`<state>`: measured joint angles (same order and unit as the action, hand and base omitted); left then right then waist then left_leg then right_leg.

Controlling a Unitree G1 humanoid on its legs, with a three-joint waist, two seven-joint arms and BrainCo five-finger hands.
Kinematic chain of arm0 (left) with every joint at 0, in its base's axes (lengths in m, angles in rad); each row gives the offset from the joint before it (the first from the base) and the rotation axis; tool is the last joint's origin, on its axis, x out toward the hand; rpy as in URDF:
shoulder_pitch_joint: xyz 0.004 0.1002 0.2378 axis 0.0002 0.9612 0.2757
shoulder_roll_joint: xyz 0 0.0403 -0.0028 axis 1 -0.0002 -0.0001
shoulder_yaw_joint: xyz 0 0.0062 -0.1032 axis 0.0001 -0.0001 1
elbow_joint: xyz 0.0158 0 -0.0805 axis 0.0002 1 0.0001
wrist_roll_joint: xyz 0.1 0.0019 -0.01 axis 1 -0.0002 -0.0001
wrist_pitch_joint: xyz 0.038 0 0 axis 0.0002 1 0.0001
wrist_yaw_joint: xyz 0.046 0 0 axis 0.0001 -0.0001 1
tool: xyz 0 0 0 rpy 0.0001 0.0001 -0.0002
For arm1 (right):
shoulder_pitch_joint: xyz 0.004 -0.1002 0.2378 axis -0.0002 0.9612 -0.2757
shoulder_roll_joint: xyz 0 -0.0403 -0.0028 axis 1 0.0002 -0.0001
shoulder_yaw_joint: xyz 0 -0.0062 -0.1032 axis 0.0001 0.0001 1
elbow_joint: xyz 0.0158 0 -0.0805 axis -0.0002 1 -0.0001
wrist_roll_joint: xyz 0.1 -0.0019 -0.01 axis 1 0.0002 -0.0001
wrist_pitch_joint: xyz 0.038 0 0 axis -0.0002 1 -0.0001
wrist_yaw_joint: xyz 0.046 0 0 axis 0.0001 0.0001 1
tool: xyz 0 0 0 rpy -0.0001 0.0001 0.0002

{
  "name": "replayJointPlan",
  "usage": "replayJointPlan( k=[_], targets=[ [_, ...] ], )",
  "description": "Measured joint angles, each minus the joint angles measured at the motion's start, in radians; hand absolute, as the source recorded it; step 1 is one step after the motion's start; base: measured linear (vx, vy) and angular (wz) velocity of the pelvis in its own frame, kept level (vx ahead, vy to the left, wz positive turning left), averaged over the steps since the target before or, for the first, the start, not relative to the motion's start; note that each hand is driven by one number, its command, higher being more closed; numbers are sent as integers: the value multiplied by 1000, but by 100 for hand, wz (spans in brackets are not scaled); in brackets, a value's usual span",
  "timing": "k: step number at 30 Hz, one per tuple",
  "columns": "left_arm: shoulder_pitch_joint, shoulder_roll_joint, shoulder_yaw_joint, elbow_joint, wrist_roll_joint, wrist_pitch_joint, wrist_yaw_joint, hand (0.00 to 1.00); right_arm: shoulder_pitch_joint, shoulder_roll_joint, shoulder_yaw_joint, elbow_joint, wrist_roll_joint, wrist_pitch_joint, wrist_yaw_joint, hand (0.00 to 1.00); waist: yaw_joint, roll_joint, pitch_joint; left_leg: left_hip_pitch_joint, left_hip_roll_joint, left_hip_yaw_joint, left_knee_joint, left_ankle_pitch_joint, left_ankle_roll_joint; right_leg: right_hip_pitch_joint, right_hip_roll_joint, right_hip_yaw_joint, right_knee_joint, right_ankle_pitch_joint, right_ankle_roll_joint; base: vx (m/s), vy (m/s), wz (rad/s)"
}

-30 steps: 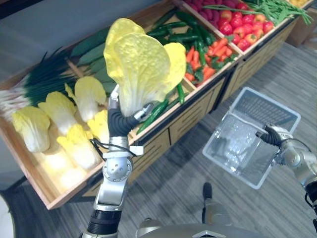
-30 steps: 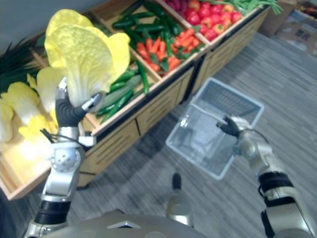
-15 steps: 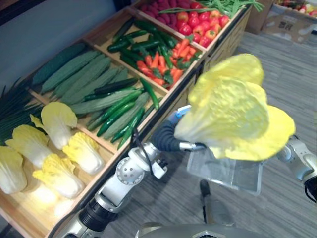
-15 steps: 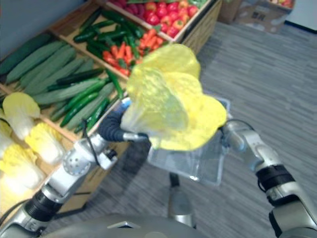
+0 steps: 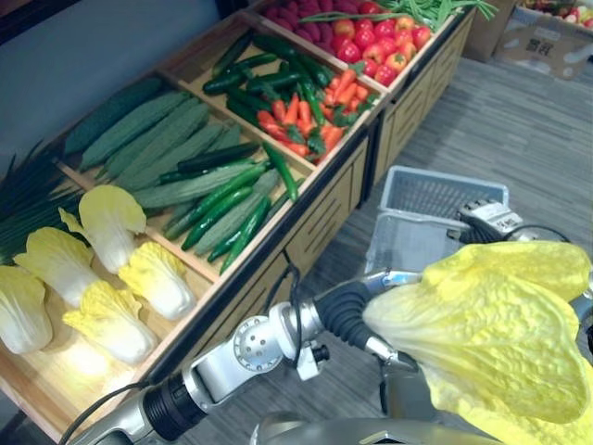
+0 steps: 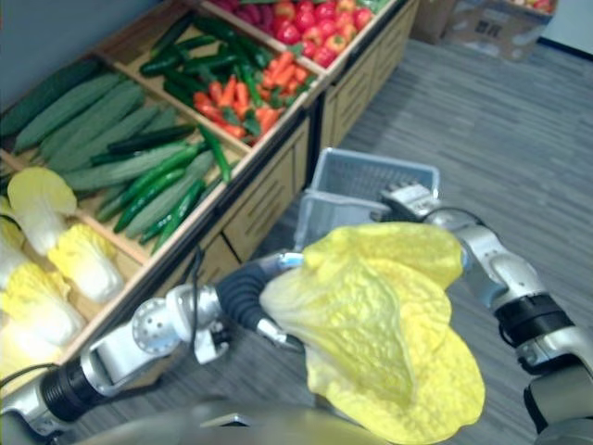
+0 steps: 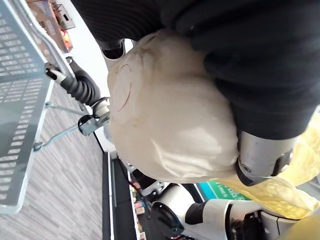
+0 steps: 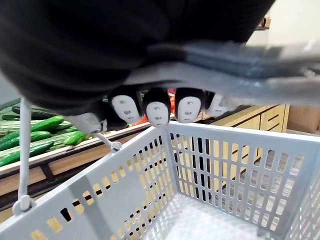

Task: Pick vegetable in the basket

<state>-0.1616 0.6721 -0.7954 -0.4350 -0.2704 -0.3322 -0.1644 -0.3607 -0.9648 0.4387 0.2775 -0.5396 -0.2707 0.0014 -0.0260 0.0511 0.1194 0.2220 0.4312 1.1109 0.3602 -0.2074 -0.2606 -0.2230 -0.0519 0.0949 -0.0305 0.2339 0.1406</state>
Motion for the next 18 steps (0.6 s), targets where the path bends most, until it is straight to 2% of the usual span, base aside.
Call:
replayJointPlan(
  k=[3,10,16,18],
  targets=[
    [12,23,-6,54,22,-8,-8,100,0,0,-1,-1,1,-1,0,100,0,0,0,-8,9,0,11,0,0,0,-1,-8,0,0,0,-44,-12,7],
    [46,37,-13,190,171,-8,3,100,0,0,-25,-26,34,-4,0,100,-1,0,0,-8,10,-1,11,0,-1,1,-1,-10,0,0,0,-48,-7,1],
    [47,21,-15,277,266,-8,5,100,0,0,-58,-55,48,-20,0,100,-3,0,0,-8,10,-1,10,0,-1,1,-1,-11,0,0,0,-49,-6,0],
    [44,-5,-16,316,316,-8,5,100,0,0,-58,-71,48,-20,0,100,-3,-1,0,-8,10,-1,10,0,-1,1,-1,-11,0,0,0,-47,-5,0]
  ],
)
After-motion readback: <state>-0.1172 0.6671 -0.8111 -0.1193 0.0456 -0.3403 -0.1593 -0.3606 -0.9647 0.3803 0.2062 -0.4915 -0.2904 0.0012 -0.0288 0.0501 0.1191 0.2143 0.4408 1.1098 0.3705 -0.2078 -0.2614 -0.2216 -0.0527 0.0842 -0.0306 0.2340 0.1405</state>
